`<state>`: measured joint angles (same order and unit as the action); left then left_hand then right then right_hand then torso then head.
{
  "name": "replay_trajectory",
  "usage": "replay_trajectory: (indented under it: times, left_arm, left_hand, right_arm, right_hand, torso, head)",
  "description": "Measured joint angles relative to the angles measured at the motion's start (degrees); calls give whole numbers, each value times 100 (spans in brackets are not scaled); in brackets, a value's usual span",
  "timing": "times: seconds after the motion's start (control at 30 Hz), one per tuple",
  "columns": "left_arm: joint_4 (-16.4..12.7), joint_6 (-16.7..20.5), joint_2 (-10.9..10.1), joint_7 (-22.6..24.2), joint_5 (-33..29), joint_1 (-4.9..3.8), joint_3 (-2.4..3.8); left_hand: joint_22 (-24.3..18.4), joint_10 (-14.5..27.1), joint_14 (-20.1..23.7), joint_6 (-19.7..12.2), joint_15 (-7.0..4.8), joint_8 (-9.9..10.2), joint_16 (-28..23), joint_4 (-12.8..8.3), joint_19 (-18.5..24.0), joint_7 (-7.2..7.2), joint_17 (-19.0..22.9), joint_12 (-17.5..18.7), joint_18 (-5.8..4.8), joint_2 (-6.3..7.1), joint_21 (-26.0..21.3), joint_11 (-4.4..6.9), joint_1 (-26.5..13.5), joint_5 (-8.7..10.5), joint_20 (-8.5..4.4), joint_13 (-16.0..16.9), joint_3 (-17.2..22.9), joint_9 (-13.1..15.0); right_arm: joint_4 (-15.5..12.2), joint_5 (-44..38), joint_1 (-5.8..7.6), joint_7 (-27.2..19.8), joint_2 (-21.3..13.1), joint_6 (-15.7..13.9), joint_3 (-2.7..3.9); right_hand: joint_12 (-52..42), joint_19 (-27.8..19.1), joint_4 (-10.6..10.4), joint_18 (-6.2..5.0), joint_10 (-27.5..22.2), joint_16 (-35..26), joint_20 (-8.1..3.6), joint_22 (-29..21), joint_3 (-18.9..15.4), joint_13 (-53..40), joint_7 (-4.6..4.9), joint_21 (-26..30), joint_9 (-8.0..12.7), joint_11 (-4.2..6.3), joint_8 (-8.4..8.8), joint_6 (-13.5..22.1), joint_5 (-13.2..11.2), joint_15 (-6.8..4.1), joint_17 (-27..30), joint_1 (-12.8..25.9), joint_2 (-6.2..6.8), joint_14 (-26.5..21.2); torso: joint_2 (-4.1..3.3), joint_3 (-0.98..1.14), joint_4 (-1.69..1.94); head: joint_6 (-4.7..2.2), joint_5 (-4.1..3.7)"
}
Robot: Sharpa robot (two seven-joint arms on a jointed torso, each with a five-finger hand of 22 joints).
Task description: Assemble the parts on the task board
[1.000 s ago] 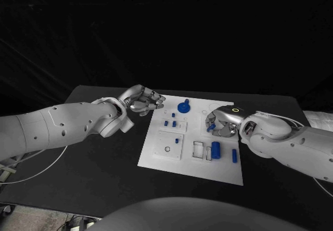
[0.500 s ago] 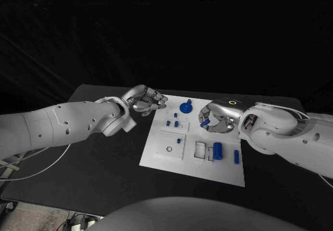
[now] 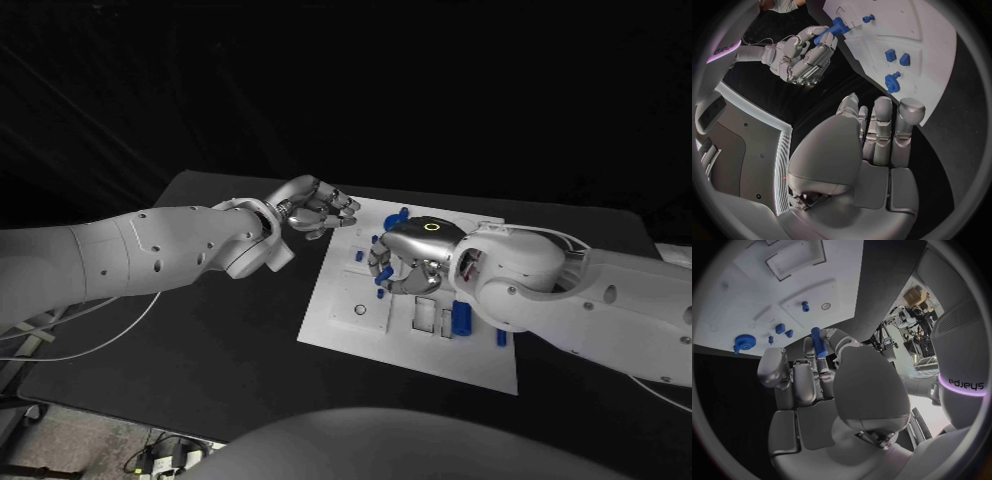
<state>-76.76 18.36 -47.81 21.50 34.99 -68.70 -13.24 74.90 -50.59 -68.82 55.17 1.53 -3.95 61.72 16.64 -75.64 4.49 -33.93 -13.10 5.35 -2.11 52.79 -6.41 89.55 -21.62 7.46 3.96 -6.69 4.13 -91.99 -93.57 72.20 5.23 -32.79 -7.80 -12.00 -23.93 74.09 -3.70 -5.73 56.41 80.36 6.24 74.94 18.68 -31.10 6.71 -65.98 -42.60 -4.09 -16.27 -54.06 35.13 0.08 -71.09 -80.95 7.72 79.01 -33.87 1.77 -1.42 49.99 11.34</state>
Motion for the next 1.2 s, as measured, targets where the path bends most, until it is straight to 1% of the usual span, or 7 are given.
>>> replay_trajectory:
  times: [0.1, 0.4, 0.53, 0.67, 0.9, 0.97, 1.2]
  left_arm:
    - [-7, 1, -37, 0, 1, 1, 0]
    - [-52, 5, -155, 0, 4, 1, -2]
    - [-74, 5, -176, 0, 7, 1, -2]
    - [-87, 6, -186, -1, 10, 1, -2]
    - [-99, 5, -196, -3, 17, 0, 0]
    - [-99, 5, -196, -5, 19, 0, 0]
    - [-89, 1, -176, -11, 26, 1, -1]
  left_hand:
    - [0, 0, 0, 0, 0, 0, 0, 0, 0, 0, 16, 0, 0, 0, -22, 0, 0, 0, 0, -4, 0, 0]
    - [0, 0, 0, 21, 0, 0, 0, 0, 0, 21, 22, 0, 0, 0, -21, 0, 0, 0, 0, -6, 0, 0]
    - [0, 0, 0, 21, 0, 0, 0, 0, 0, 21, 22, 0, 0, 0, -21, 0, 0, 0, 0, -5, 0, 0]
    - [0, 0, 0, 0, 0, 0, 0, 0, 0, 42, 22, 0, 0, 0, -21, 0, 0, 0, 0, -5, 0, 0]
    - [0, 0, 0, 0, 0, 0, 0, 0, 0, 42, 22, 0, 0, 0, -21, 0, 0, 0, 0, -5, 0, 0]
    - [0, 0, 0, 0, 0, 0, 0, 0, 0, 41, 22, 0, -1, 0, -21, 0, 0, 0, 0, -5, 0, 0]
    - [0, 0, 0, 0, 0, 0, 0, 0, 0, 41, 22, 0, 0, 0, -21, 0, 0, -29, 0, -4, 0, -5]
  right_arm:
    - [77, -141, -107, 36, 158, 1, 1]
    - [319, -681, -450, 104, 504, -18, 0]
    - [414, -881, -540, 126, 617, -6, -1]
    - [500, -1099, -603, 166, 701, 5, 1]
    - [557, -1327, -666, 234, 756, 48, 1]
    - [557, -1353, -674, 247, 759, 66, 1]
    - [524, -1369, -685, 270, 753, 167, 1]
  right_hand:
    - [8, 23, 30, -1, 0, 57, 23, 0, 30, 0, 0, -89, -1, 0, 33, 0, -1, 8, -69, 1, 1, 55]
    - [22, 54, 54, -1, -1, 79, 11, -1, 54, -13, 0, -114, 5, -1, 56, 0, -9, 0, -105, 30, 30, 62]
    - [22, 54, 54, -1, -1, 79, 11, -1, 55, -15, -12, -114, 8, -1, 67, 12, -10, 0, -102, 29, 30, 62]
    - [23, 54, 70, -1, -1, 79, 11, -2, 70, -15, -21, -114, 17, -2, 90, 21, -11, 0, -100, 29, 30, 62]
    - [33, 54, 71, -1, -2, 79, 11, -2, 71, -15, -21, -114, 25, -2, 113, 21, -19, 0, -100, 31, 29, 62]
    - [34, 54, 71, 0, -2, 79, 11, -2, 71, -14, -41, -114, 25, -2, 127, 41, -22, 0, -94, 46, 15, 62]
    - [44, 53, 70, -1, -2, 79, 11, -3, 71, -13, -41, -114, 31, -3, 127, 41, -54, 0, -77, 61, 16, 62]
  torso:
    - [0, 0, 2]
    - [1, -3, -1]
    - [2, -3, -4]
    - [3, -3, -8]
    - [1, -3, -9]
    - [1, -3, -11]
    - [1, -4, -12]
  head:
    - [0, 46]
    - [0, 188]
    - [0, 231]
    - [0, 263]
    - [0, 297]
    - [0, 307]
    - [0, 316]
